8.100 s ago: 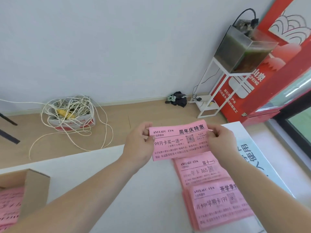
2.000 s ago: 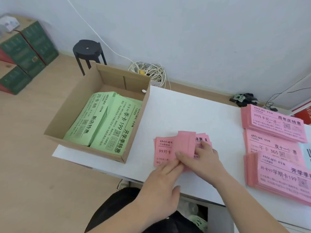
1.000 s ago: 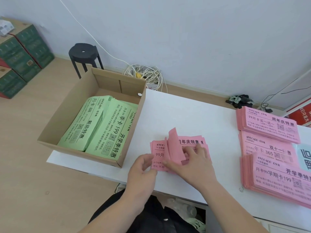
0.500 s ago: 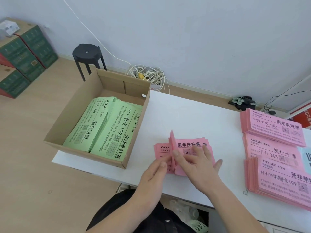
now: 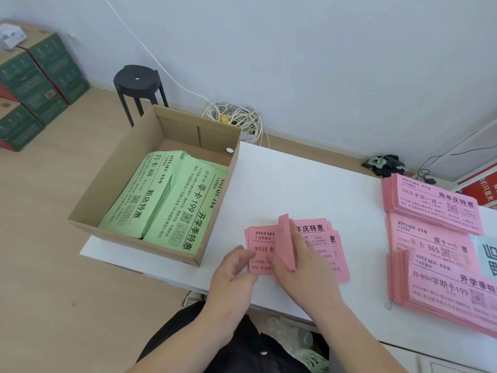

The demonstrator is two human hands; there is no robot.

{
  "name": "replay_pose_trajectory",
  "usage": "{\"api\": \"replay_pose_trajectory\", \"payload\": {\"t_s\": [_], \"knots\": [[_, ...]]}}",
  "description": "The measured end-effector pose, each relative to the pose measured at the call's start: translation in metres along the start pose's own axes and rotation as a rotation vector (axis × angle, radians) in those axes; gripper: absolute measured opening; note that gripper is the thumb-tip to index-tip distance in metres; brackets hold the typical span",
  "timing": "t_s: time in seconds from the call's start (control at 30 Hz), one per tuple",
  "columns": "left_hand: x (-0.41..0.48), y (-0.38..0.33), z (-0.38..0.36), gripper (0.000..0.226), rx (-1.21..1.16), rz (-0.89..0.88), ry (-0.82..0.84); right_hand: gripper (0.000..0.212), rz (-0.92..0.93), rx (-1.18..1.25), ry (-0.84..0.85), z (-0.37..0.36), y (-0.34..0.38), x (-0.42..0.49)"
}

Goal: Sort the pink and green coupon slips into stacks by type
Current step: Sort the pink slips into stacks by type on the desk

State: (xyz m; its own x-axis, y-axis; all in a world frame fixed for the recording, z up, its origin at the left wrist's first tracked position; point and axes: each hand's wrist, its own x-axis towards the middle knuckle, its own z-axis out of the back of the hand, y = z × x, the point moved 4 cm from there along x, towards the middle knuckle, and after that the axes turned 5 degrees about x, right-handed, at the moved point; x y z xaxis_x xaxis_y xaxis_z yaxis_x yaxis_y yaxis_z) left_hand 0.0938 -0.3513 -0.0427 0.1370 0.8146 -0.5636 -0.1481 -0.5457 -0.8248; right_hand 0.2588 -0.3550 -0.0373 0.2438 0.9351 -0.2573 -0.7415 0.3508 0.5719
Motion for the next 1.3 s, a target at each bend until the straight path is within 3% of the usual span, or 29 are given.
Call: {"api": "replay_pose_trajectory", "payload": {"t_s": [0.07, 0.13, 0.37, 0.5, 0.67, 0.93, 1.13, 1.23, 1.3], "knots": [[0.001, -0.003, -0.001, 0.045, -0.056, 0.018, 0.001, 0.108, -0.046, 0.023, -0.006, 0.0, -0.002, -0.001], [0.0, -0.007, -0.001, 0.043, -0.071, -0.009, 0.001, 0.116, -0.053, 0.021, -0.009, 0.002, 0.002, -0.003], [-0.011, -0.002, -0.016, 0.071, 0.136, -0.12, 0.185, 0.092, -0.028, 0.043, 0.03, 0.014, 0.004, -0.002], [-0.01, 0.006, -0.018, 0.073, 0.138, -0.124, 0.229, 0.084, -0.072, 0.103, 0.076, 0.022, -0.002, -0.002], [-0.005, 0.002, -0.006, 0.056, -0.008, -0.039, -0.014, 0.087, -0.092, 0.12, 0.098, 0.018, -0.001, -0.004], [0.007, 0.002, -0.006, 0.049, -0.164, 0.105, -0.029, 0.092, -0.167, 0.145, 0.085, 0.018, -0.007, -0.001], [-0.008, 0.002, -0.031, 0.06, 0.37, -0.213, 0.235, 0.089, -0.163, 0.204, 0.072, 0.021, -0.005, 0.0], [-0.004, 0.011, -0.031, 0.067, 0.436, -0.26, 0.291, 0.094, -0.168, 0.177, 0.093, 0.022, -0.005, -0.001], [-0.002, 0.011, -0.026, 0.062, 0.395, -0.209, 0.234, 0.09, -0.17, 0.126, 0.09, 0.026, -0.007, 0.0]]}}
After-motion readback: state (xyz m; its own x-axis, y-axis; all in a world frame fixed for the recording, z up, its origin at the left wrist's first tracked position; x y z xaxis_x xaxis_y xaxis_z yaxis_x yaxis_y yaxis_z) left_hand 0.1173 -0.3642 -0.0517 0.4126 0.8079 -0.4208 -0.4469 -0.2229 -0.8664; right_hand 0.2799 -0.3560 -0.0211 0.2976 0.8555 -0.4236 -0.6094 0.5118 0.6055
